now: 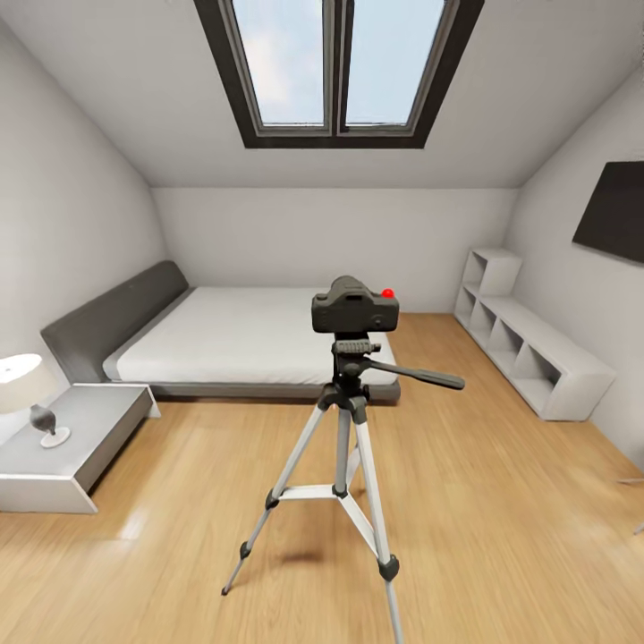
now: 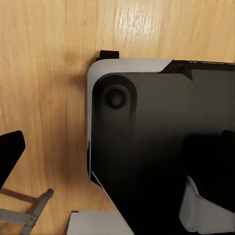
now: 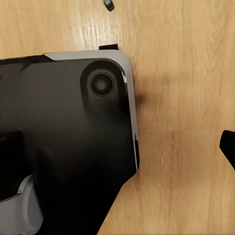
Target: Attach the digital camera to the camera tripod in the bedroom.
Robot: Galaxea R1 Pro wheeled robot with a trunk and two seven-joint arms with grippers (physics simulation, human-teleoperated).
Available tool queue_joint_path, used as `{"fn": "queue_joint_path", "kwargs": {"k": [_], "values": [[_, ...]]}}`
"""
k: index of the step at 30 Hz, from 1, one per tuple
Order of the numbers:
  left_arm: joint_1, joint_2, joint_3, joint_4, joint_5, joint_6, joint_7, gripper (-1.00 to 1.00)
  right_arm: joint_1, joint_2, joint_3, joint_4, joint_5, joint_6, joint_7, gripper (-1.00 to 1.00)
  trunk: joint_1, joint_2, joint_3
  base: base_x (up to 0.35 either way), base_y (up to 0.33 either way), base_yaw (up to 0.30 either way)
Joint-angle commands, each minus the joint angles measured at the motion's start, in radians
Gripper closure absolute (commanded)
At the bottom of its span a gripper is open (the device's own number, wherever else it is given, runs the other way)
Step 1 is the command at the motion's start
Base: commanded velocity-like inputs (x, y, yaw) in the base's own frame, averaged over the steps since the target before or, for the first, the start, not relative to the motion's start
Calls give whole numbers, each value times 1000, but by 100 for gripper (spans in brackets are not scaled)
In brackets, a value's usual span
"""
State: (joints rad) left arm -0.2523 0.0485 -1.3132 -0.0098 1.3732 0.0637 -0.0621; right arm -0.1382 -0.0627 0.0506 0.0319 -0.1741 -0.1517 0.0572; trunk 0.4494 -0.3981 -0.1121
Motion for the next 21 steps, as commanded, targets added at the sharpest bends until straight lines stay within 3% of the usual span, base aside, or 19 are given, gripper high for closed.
{"fn": "queue_joint_path", "kwargs": {"k": [1, 21], "values": [[-1, 1, -8, -1, 11, 4, -2, -100, -2, 0, 5, 3, -11, -6, 6, -100, 1, -2, 0, 0, 0, 0], [-1, 1, -8, -1, 10, 4, -2, -100, -2, 0, 5, 3, -11, -5, 6, -100, 1, -2, 32, 0, 0, 0]]}}
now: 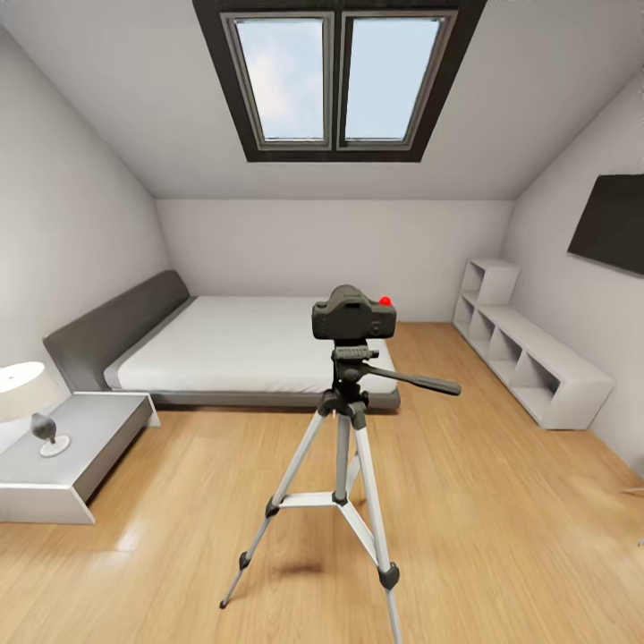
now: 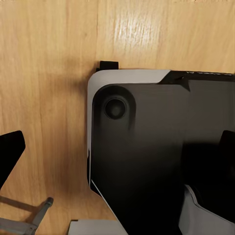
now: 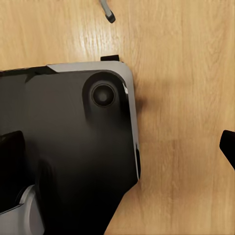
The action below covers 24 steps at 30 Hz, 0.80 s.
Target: Attach the digital camera to the camera tripod in the bedroom.
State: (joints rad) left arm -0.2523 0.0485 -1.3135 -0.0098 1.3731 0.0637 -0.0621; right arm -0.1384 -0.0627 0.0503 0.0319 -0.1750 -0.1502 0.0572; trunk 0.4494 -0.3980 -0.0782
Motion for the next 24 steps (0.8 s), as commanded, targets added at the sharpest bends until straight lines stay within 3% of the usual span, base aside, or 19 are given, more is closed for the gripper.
{"fn": "queue_joint_path", "kwargs": {"k": [1, 17, 24], "values": [[-1, 1, -8, -1, 11, 4, -2, -100, -2, 0, 6, 3, -11, -6, 6, -100, 1, -2, 0, 0, 0, 0], [-1, -1, -6, -2, 16, -4, -2, -100, -1, 0, 6, 3, -11, -7, 6, -100, 1, -2, 25, 0, 0, 0], [-1, -15, -6, -2, 20, -106, -1, -100, -2, -1, 6, 3, -11, -7, 6, -100, 1, -2, 37, 0, 0, 0]]}}
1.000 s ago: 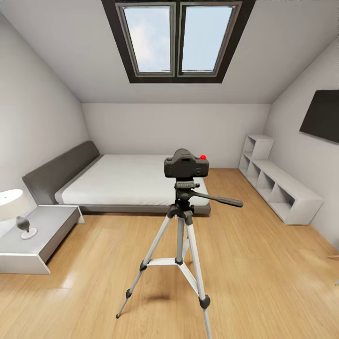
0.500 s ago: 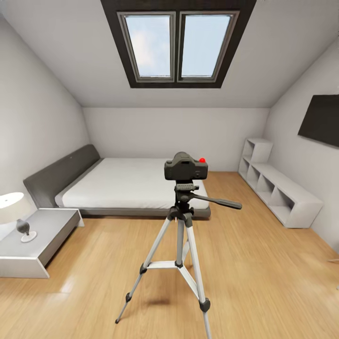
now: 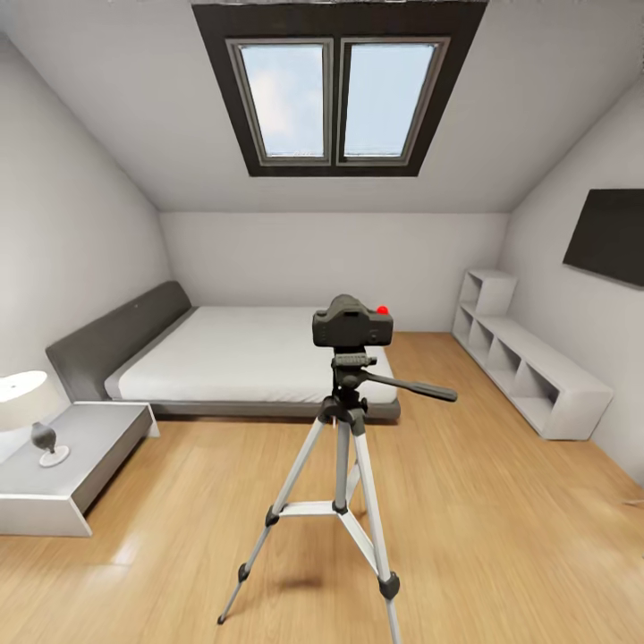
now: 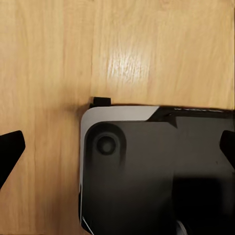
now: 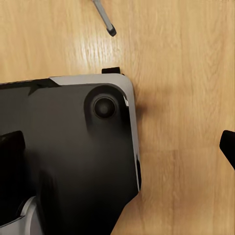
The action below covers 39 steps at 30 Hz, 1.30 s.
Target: Attach the digital camera to the camera tripod in the bedroom.
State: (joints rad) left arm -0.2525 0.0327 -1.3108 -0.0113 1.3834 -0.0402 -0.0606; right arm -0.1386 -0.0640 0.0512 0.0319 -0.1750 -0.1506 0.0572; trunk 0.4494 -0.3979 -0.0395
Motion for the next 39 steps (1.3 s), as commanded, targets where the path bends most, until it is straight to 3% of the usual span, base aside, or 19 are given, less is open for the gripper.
{"fn": "queue_joint_path", "kwargs": {"k": [1, 3, 7, 18, 39], "values": [[-1, -4, -8, 0, 11, -20, -3, -100, -2, 0, 5, 3, -10, -6, 6, -100, 1, -2, -1, 0, 0, 0], [-1, -12, -6, 0, 13, -55, -4, -100, -2, 0, 5, 3, -10, -6, 6, -100, 1, -2, 3, 0, 0, 0], [-1, -15, -4, 2, 16, -62, -6, -100, -1, 0, 6, 3, -10, -6, 6, -100, 1, -2, 9, 0, 0, 0], [1, -19, -1, 5, 21, 28, -8, -100, -2, -2, 6, 3, -10, -3, 7, -100, 1, -2, 16, 0, 0, 0], [14, -17, -5, 2, 14, 43, -4, -100, -3, -6, 8, 1, 0, -3, 7, -100, 1, -2, 17, 0, 0, 0]]}}
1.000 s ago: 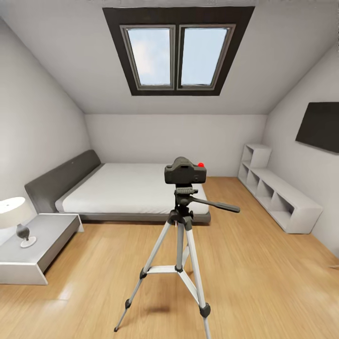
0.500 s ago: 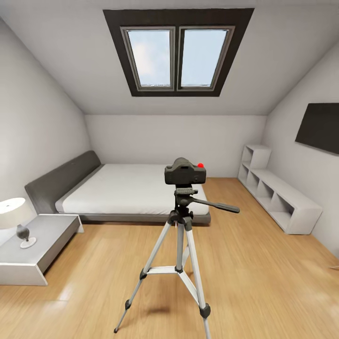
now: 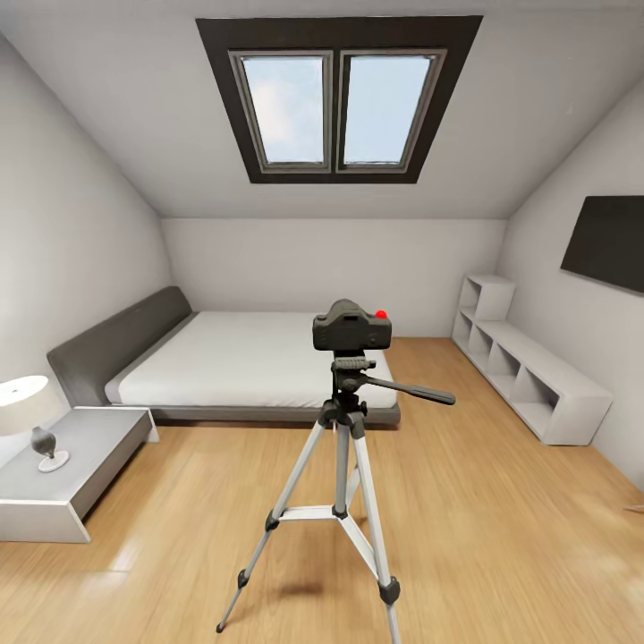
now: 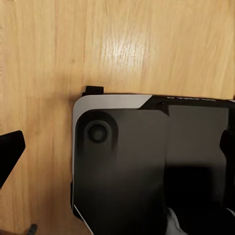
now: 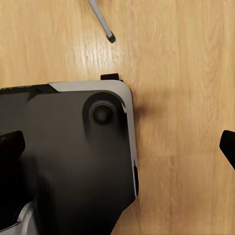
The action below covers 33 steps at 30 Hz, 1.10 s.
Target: Attach the digital camera to the camera tripod in the bedroom.
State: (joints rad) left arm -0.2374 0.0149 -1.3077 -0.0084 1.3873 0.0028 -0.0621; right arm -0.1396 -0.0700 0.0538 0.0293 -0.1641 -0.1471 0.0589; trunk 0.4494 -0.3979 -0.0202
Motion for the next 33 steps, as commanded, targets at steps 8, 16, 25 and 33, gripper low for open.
{"fn": "queue_joint_path", "kwargs": {"k": [8, 16, 25, 33], "values": [[0, 8, -9, -1, 9, 0, -2, -100, -1, 0, 3, 3, -11, -8, 5, -100, 1, -2, -2, 0, 0, 0], [0, 7, -10, -1, 7, 0, -2, -100, -1, -3, 4, 3, -11, -8, 5, -100, 1, -2, -2, 0, 0, 0], [0, 9, -10, -1, 7, 0, -2, -100, -2, -1, 3, 3, -10, -9, 5, -100, 1, -2, -2, 0, 0, 0], [0, 8, -6, -1, 11, 0, -2, -100, -1, -2, 3, 3, -9, -8, 5, -100, 1, -2, -2, 0, 0, 0]]}}
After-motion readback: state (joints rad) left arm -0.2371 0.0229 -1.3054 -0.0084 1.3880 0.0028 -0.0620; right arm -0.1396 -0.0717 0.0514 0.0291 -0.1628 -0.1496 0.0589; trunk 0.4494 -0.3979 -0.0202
